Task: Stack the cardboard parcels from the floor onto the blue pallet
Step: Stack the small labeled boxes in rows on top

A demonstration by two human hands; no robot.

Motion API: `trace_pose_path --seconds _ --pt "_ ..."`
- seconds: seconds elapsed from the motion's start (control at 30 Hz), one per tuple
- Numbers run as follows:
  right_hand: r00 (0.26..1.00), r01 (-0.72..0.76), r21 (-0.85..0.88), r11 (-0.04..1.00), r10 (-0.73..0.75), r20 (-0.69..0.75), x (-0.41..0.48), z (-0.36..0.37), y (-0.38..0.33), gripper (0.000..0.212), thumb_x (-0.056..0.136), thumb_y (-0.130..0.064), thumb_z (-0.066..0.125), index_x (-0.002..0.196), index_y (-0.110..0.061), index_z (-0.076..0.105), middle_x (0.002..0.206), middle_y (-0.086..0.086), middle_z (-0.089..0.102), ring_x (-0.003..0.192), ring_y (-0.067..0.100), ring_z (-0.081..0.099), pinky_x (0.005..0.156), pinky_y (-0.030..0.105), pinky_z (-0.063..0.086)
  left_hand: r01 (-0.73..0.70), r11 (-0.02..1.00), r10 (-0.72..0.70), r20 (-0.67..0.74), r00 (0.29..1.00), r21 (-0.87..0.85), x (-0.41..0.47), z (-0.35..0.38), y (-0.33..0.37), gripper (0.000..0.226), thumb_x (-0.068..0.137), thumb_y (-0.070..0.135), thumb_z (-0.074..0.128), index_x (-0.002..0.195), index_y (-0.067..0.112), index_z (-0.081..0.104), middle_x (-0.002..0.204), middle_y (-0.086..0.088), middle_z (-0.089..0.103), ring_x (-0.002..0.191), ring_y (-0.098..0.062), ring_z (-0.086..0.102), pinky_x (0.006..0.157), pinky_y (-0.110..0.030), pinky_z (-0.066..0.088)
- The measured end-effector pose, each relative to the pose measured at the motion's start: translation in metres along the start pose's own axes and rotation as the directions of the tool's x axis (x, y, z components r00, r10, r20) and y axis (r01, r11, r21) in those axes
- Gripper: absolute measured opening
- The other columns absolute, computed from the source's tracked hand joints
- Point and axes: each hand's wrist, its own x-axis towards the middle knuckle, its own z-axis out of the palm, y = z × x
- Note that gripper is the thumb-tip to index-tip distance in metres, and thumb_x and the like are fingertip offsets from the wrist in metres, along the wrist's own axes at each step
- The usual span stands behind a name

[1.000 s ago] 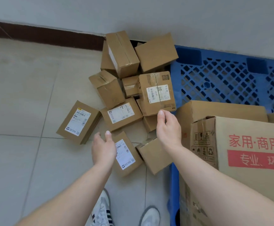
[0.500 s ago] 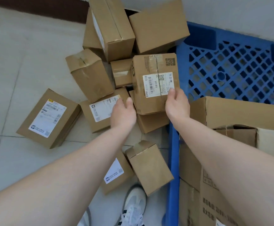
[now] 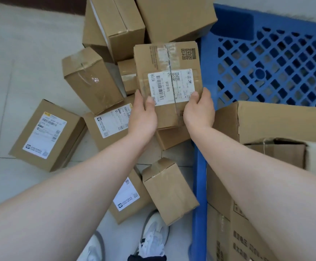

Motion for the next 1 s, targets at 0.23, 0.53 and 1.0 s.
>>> trace_pose_path --seconds 0.23,0.53,1.0 --pt "0.997 0.061 0.104 0.993 -0.055 -0.06 -0.061 -0.082 -0.067 0.045 0.101 -0.031 0.031 0.145 -0.023 0.029 0.143 -0.002 0.044 0.131 0.02 0.041 0.108 0.044 0.03 -0.161 0.987 0.156 -0.185 0.97 -0.01 -0.073 -0.03 0.076 0.046 0.102 0.029 0.026 0.149 0.032 0.026 0.143 0.008 0.042 0.125 -0.006 0.04 0.104 -0.022 0.028" --pt "0.979 0.052 0.15 0.987 -0.021 -0.205 -0.132 -0.212 -0.098 0.044 0.1 -0.029 0.033 0.144 -0.022 0.032 0.141 -0.003 0.047 0.129 0.018 0.043 0.108 0.04 0.032 -0.217 0.972 0.209 -0.093 0.973 -0.086 -0.196 -0.024 0.166 0.046 0.103 0.029 0.027 0.149 0.034 0.025 0.149 0.014 0.038 0.136 -0.009 0.036 0.111 -0.027 0.03" --pt "0.943 0.023 0.19 0.981 0.042 -0.329 -0.171 -0.346 -0.055 0.044 0.098 -0.03 0.036 0.142 -0.028 0.035 0.141 -0.008 0.045 0.129 0.016 0.04 0.107 0.039 0.033 -0.291 0.953 0.297 0.08 0.951 -0.083 -0.303 0.04 0.22 0.047 0.103 0.027 0.028 0.149 0.034 0.024 0.147 0.018 0.039 0.121 0.001 0.039 0.093 -0.02 0.034"
